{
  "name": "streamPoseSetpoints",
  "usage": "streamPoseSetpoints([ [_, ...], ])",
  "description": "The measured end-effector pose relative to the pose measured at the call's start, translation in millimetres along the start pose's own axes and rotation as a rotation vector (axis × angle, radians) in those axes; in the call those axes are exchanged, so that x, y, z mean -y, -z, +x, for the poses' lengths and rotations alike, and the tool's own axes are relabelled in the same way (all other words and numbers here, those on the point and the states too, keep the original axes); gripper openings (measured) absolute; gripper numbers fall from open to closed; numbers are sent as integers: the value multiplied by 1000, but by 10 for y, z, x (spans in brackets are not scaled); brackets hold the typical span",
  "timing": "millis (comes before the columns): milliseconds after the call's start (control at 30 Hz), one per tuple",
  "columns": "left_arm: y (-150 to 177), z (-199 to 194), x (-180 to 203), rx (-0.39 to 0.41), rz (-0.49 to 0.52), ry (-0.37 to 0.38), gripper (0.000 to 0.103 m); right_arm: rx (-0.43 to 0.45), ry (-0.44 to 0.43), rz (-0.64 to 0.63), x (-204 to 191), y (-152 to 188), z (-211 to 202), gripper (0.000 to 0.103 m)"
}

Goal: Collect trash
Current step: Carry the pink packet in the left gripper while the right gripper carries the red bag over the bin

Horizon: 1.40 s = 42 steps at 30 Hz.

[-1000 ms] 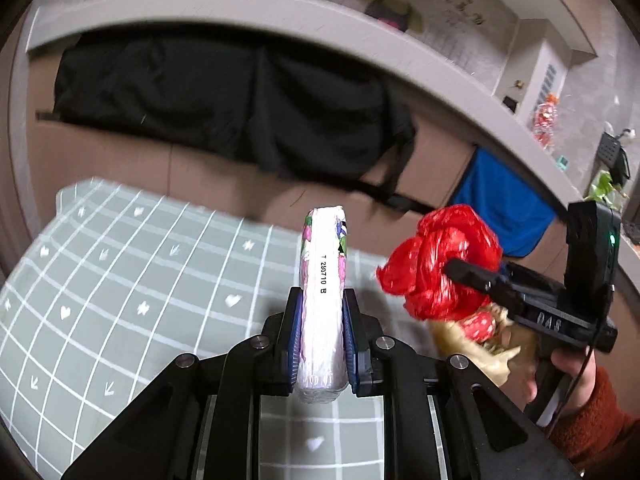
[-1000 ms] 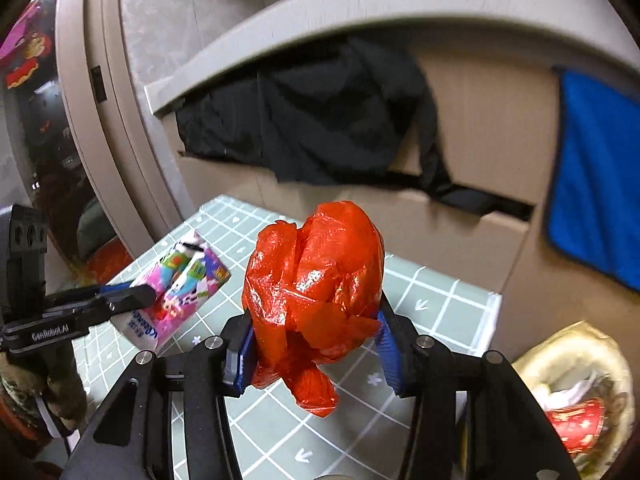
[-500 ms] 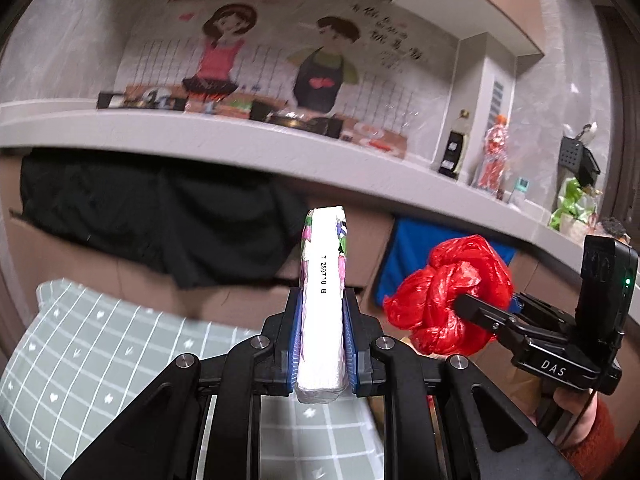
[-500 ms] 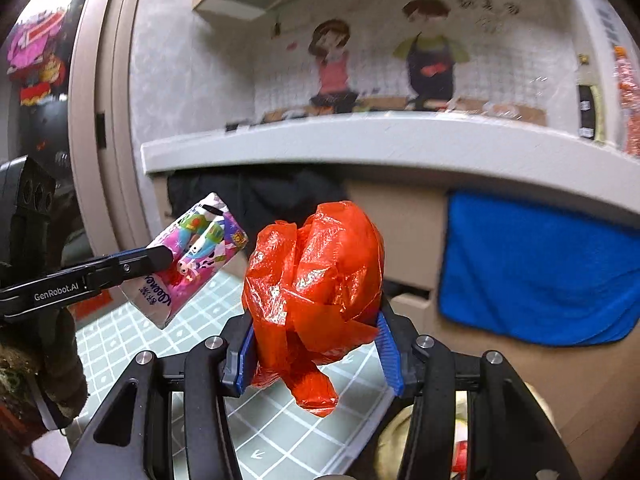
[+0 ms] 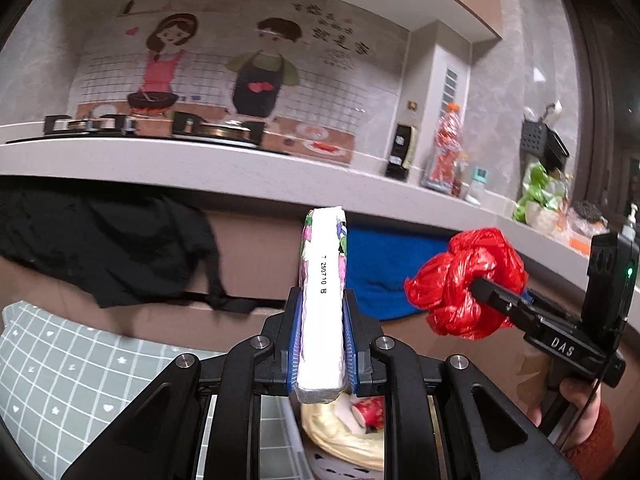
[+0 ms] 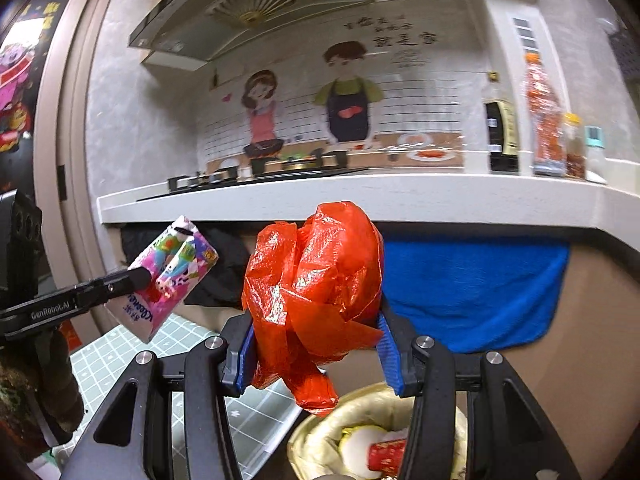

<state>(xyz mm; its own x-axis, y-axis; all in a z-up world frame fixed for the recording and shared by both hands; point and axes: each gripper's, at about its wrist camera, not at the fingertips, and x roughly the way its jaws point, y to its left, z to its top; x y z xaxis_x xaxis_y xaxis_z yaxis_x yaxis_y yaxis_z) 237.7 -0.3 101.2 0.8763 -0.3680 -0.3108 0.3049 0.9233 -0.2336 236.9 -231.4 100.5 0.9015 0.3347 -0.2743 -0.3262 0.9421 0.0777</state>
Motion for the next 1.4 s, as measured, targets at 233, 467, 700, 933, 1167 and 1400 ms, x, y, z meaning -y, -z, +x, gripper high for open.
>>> streamPoseSetpoints([
  [233,209,359,318,-69,18,35,19,-9,53,25,287,134,-136,47],
  [467,414,569,521,-95,41,32,19,-42,80,59,563,329,-162,47],
  [700,621,786,602,-141,31,31,19,-71,106,78,741,489,-125,47],
  [933,839,1001,561,-190,5,26,19,-128,107,102,854,687,17,47],
  [1167,1008,1201,513,-240,-19,18,19,-179,100,121,913,865,155,47],
  [1400,1109,1379,479,-282,-37,19,19,-230,100,144,965,1046,338,47],
])
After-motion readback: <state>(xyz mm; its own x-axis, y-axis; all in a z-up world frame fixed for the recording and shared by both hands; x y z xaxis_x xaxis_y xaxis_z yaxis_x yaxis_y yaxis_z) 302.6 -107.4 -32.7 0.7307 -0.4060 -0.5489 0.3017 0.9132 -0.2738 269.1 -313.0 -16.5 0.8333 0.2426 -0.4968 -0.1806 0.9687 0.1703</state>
